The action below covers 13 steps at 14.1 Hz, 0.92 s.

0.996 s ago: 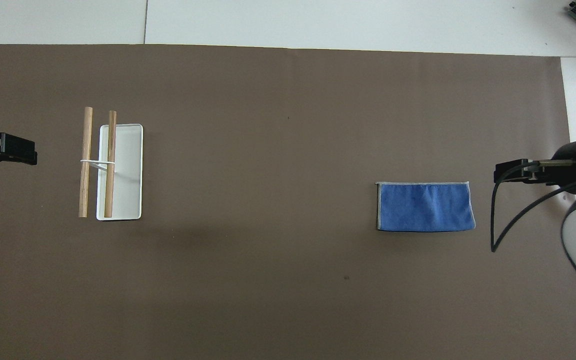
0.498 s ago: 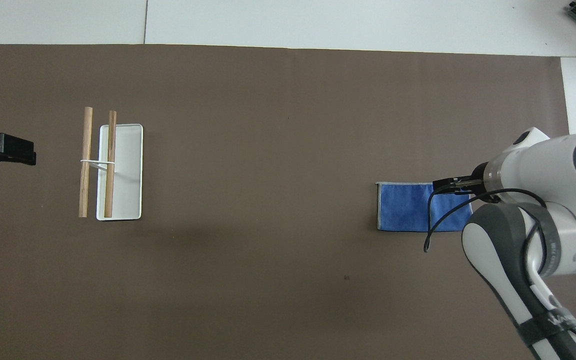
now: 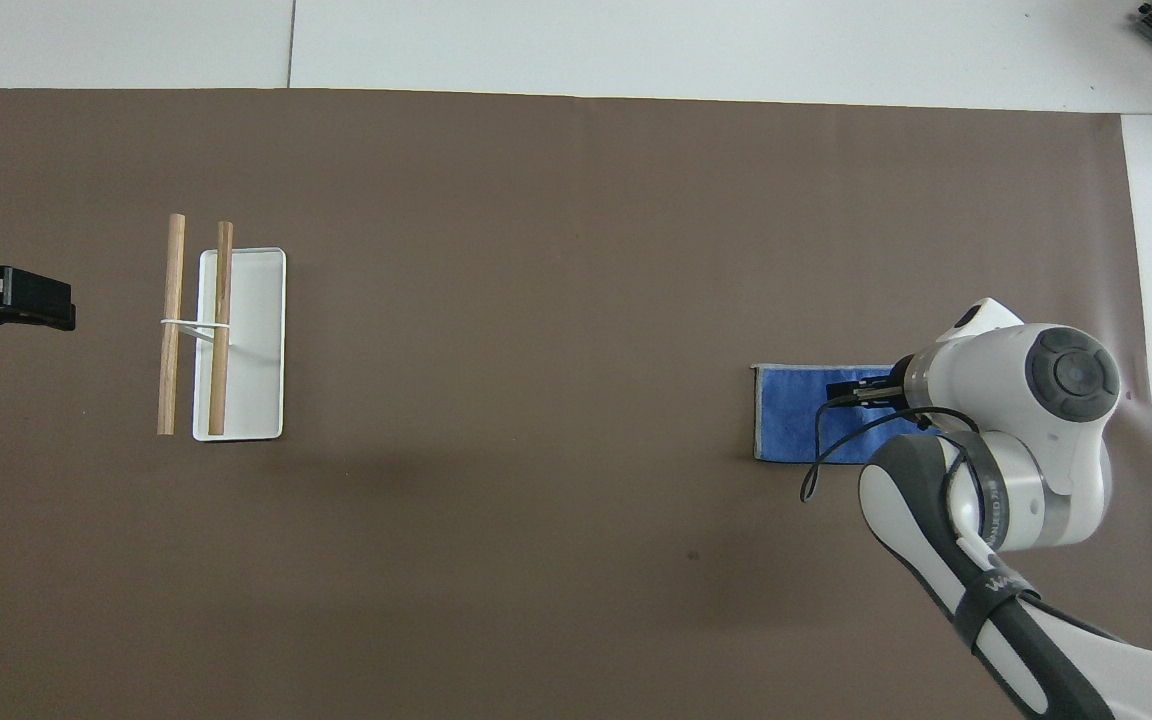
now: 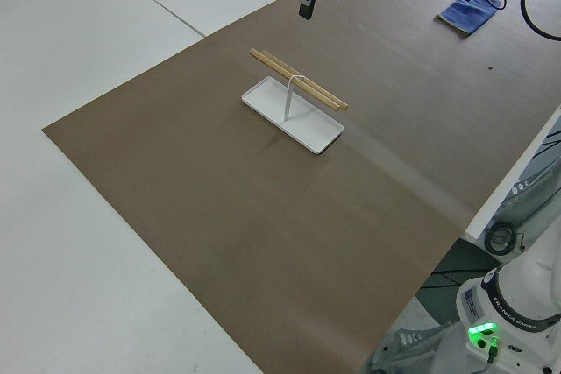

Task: Right arm passes towel to left arm to hang
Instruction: 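Reach the right gripper down to the blue towel's nearer edge, then grasp the blue towel with the right gripper and lift it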

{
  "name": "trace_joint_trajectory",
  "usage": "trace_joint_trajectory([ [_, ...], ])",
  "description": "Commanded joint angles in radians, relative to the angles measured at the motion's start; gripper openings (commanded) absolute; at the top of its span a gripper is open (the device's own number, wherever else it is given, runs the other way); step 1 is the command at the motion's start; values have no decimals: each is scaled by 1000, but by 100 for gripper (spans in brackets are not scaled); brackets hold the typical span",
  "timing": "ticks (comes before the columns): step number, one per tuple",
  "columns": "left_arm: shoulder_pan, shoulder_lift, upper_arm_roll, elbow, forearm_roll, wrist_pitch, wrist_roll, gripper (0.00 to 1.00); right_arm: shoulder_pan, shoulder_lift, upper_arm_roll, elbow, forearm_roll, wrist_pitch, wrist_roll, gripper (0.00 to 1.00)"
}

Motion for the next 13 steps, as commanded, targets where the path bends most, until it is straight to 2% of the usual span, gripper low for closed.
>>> trace_joint_trajectory([
  [1, 0, -19, -1, -21, 8, 13, -3, 100, -14, -12, 0, -53, 16, 56, -34, 100],
  [3, 0, -19, -1, -21, 0, 13, -3, 100, -13, 9, 0, -79, 14, 122, -32, 100],
  [5, 4, -19, -1, -19, -32, 13, -3, 100, -6, 15, 0, -87, 14, 136, -34, 100],
  [6, 6, -19, 0, -19, -40, 13, -3, 100, -6, 15, 0, -85, 14, 135, -34, 80],
  [8, 4, -19, 0, -21, -40, 13, -3, 100, -5, 17, 0, -84, 14, 129, -34, 31],
  [9, 4, -19, 0, -21, -40, 13, -3, 100, -3, 17, 0, -81, 14, 127, -32, 13],
  [10, 4, -19, 0, -21, -40, 13, -3, 100, -3, 17, 0, -78, 14, 126, -25, 0],
  [13, 4, -19, 0, -21, -40, 13, -3, 100, -2, 5, 1, -20, 16, 39, -11, 0],
])
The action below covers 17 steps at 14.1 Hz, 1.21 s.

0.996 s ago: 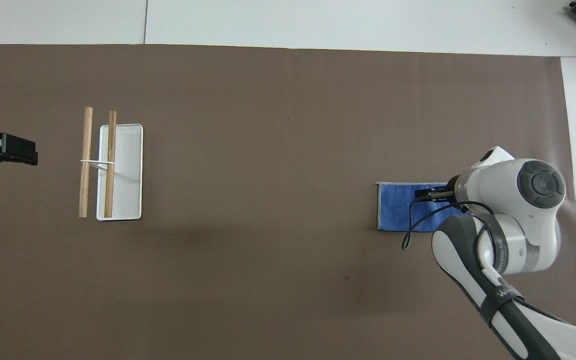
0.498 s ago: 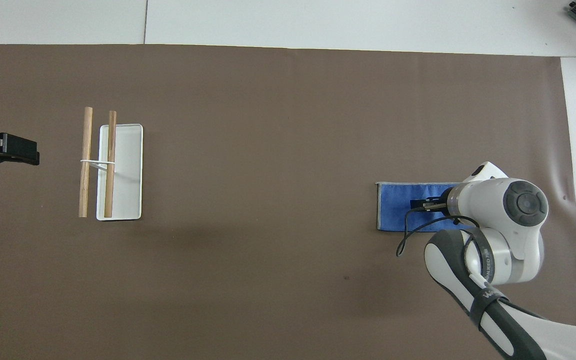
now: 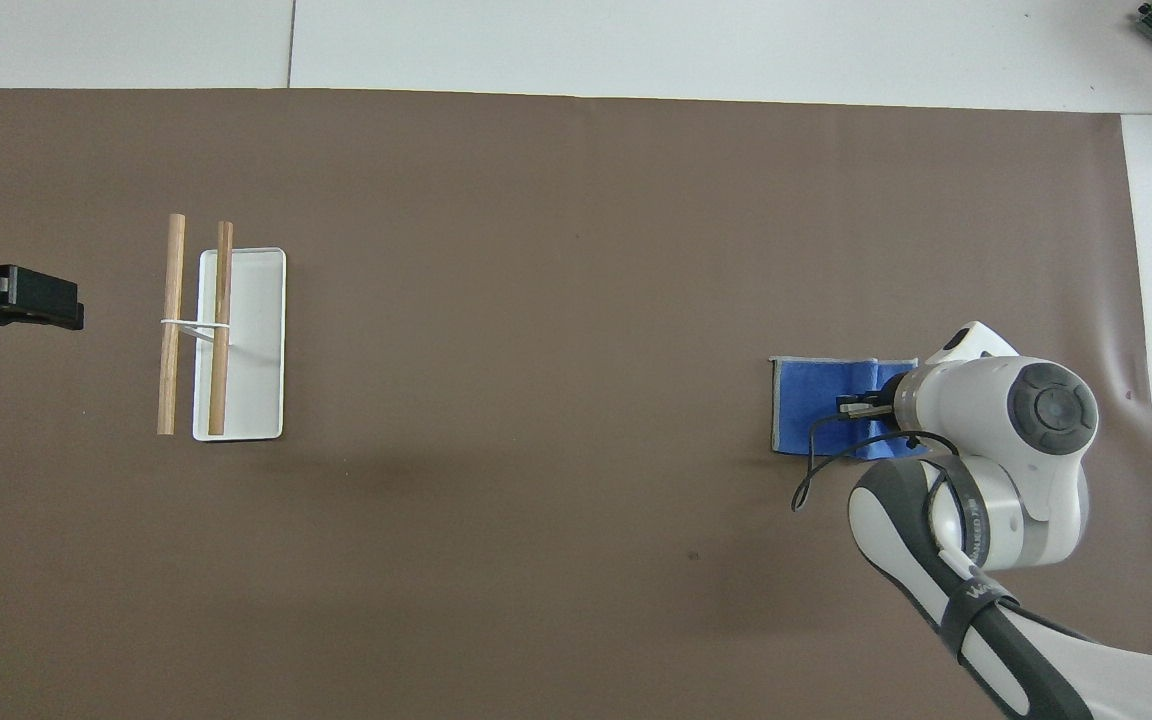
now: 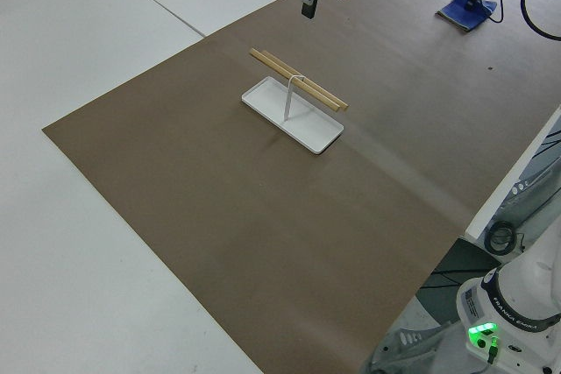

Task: Right arm passes towel to left arm to hang
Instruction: 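Grasp the blue towel with the right gripper and lift it, then carry the towel toward the left gripper while the left gripper approaches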

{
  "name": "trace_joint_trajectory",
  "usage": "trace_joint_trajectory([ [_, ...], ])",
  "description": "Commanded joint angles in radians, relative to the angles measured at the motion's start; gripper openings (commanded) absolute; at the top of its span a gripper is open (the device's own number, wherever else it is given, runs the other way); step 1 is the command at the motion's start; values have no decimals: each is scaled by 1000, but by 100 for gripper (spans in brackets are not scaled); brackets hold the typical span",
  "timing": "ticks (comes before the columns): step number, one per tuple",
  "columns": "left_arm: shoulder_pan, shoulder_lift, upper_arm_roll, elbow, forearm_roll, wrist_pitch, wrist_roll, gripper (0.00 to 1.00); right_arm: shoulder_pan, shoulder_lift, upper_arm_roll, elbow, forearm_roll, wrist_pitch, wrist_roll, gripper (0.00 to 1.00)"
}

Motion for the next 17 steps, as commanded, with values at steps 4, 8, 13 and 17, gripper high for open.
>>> trace_joint_trajectory([
  [4, 4, -19, 2, -21, -11, 13, -3, 100, -1, -5, 34, 190, 48, -233, 31, 0],
  [8, 4, -19, 2, -21, -11, 8, -6, 100, -1, -12, 66, 304, 137, -315, 33, 0],
  [13, 10, -20, 2, -21, -11, 8, -3, 100, -1, -12, 66, 457, 377, -399, 62, 0],
  [17, 7, -20, 2, -22, -11, 10, -12, 100, 0, -10, 68, 470, 645, -379, 61, 0],
])
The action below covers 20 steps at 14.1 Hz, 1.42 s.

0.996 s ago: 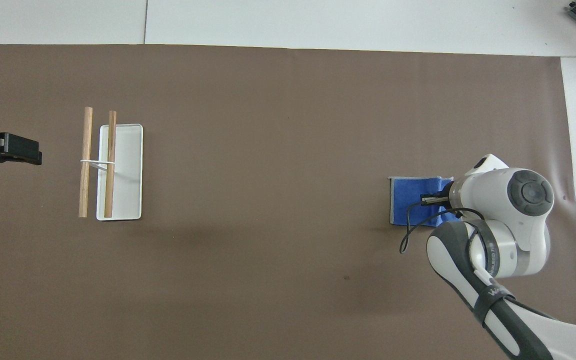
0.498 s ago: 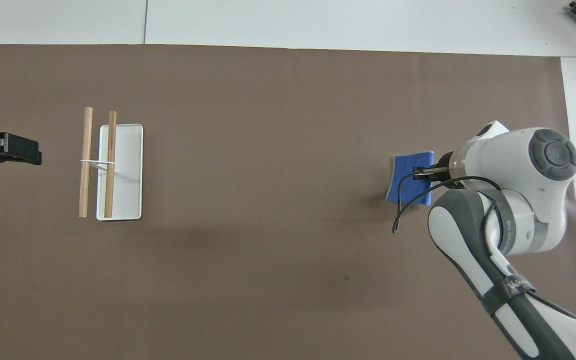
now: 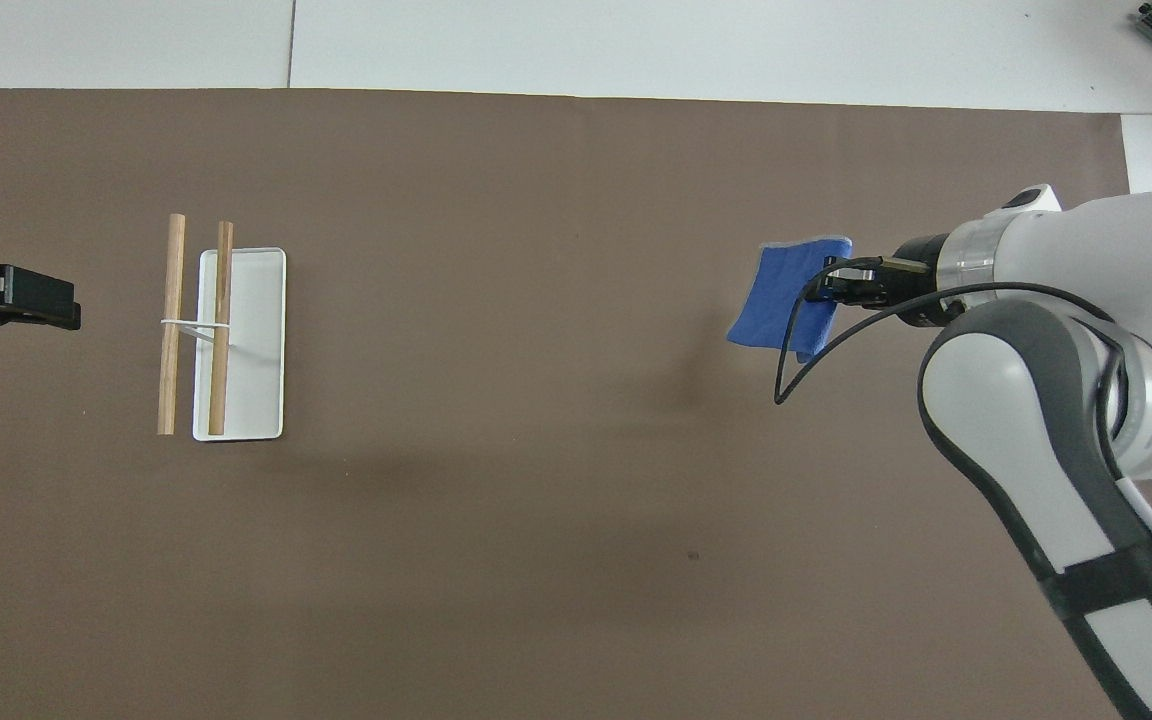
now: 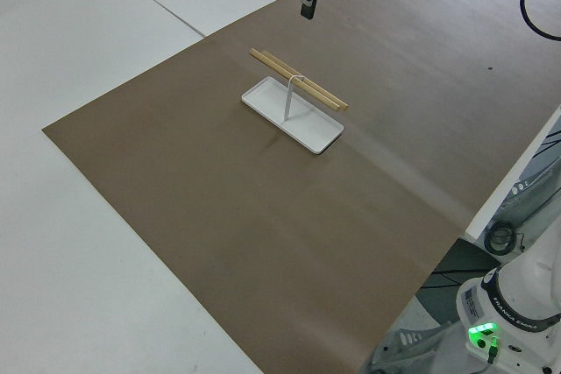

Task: Right arm passes towel to left arm to hang
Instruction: 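Carry the towel toward the left gripper while the left gripper approaches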

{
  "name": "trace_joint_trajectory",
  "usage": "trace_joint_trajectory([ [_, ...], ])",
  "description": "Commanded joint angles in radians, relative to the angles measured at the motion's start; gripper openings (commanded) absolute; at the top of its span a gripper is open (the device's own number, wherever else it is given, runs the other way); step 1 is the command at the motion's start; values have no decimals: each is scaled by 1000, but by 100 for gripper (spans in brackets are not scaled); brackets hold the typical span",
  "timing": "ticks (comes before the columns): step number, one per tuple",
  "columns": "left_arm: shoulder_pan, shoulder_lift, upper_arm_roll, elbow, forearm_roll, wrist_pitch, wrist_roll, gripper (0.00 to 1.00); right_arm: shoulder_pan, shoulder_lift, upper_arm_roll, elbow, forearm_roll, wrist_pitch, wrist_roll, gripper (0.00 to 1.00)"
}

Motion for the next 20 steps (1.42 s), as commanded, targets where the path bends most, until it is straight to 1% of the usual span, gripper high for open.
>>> trace_joint_trajectory([
  [1, 8, -20, -2, -21, -11, 13, -12, 100, -2, 4, 4, 10, 198, 2, 16, 0],
  [4, 2, -19, -2, -21, -11, 18, -11, 100, 1, 4, 10, 7, 420, 20, 19, 0],
  [6, 8, -19, -2, -21, -11, 18, -3, 100, 70, 8, 10, -5, 545, 105, 51, 0],
  [8, -3, -20, 2, -18, -9, 16, -18, 100, 164, 33, 10, -5, 615, 239, 103, 0],
  [9, -13, -20, 2, -18, -9, 18, -46, 100, 202, 39, 10, -4, 677, 299, 113, 0],
  [10, -18, -22, -4, -24, -11, 18, -116, 100, 242, 51, 10, -3, 747, 346, 113, 0],
  [12, -42, -36, -5, -47, -43, 19, -221, 100, 280, 54, 12, 0, 848, 403, 113, 0],
  [14, -46, -36, -7, -50, -110, 33, -271, 100, 297, 54, 12, 4, 966, 417, 113, 0],
  [15, -47, -39, -8, -62, -162, 51, -345, 100, 299, 53, 12, 7, 1028, 420, 113, 0],
  [16, -55, -51, -33, -93, -202, 103, -436, 100, 299, 53, 21, 12, 1085, 426, 113, 0],
  [18, -58, -68, -109, -158, -222, 250, -685, 100, 301, 53, 41, 26, 1190, 449, 123, 0],
  [19, -58, -71, -135, -176, -254, 291, -775, 100, 313, 53, 64, 38, 1230, 486, 134, 0],
  [20, -58, -77, -145, -186, -296, 320, -817, 100, 323, 60, 76, 56, 1254, 533, 139, 0],
])
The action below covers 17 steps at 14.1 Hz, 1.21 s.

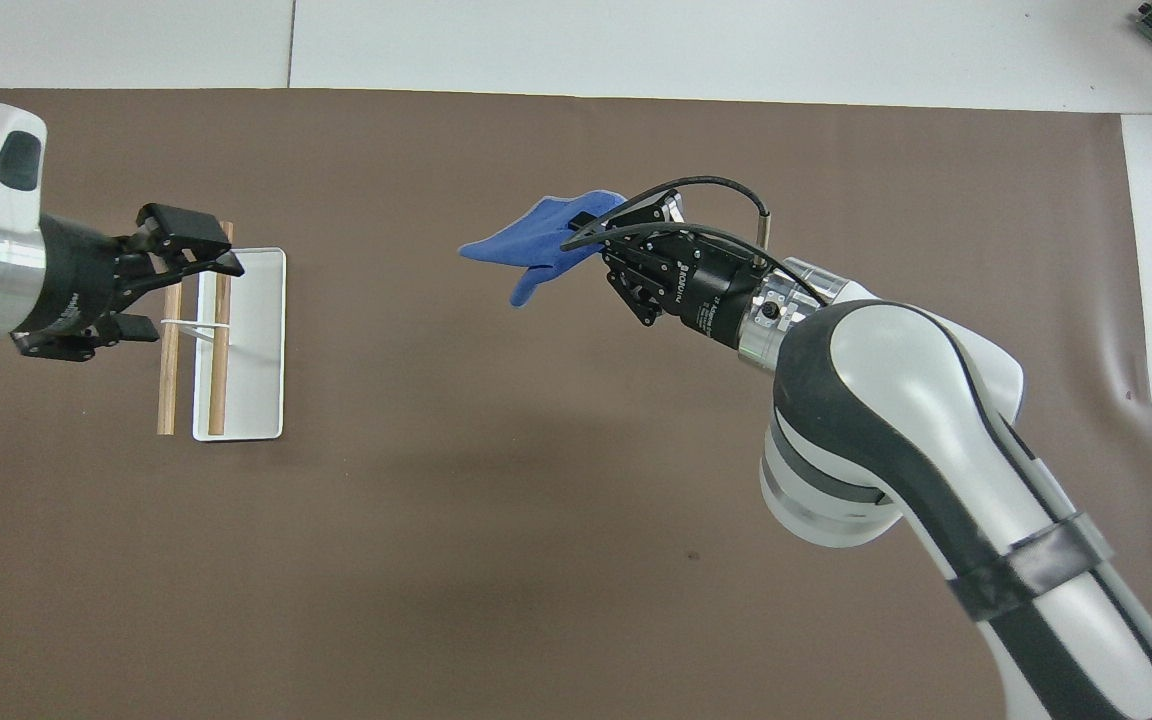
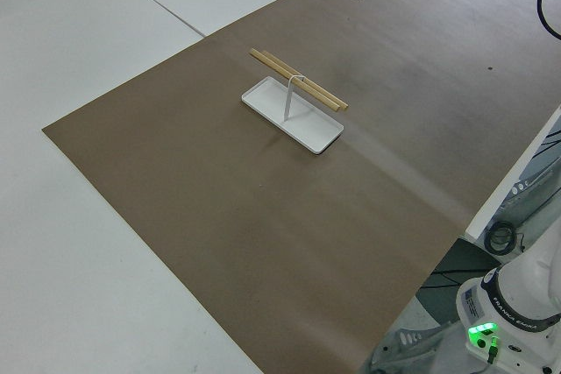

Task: Right arm passes towel to left arm to hang
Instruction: 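Carry the towel toward the left gripper while the left gripper approaches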

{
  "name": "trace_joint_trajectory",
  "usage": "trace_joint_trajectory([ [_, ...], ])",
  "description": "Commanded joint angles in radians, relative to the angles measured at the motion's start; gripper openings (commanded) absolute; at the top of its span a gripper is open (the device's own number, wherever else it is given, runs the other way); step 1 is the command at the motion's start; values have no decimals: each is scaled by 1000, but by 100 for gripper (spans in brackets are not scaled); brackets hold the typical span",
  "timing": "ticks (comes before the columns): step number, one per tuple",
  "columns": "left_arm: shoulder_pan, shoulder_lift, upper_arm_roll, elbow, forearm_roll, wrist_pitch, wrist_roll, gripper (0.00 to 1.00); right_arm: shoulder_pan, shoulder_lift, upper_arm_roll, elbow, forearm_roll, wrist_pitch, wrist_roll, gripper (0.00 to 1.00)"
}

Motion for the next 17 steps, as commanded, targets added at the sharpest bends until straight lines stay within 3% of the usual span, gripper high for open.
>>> trace_joint_trajectory([
  [1, -12, -54, -36, -91, -77, 107, -128, 100, 31, 19, 49, 51, 61, 114, 49, 0],
  [6, -12, -65, -122, -172, -141, 356, -403, 100, 60, 41, 50, 72, 59, 156, 62, 0],
  [11, -15, -47, -162, -241, -169, 511, -446, 100, 79, 44, 63, 71, 61, 183, 97, 0],
  [17, -21, 13, -179, -247, -169, 608, -504, 100, 94, 45, 70, 69, 61, 212, 96, 0],
])
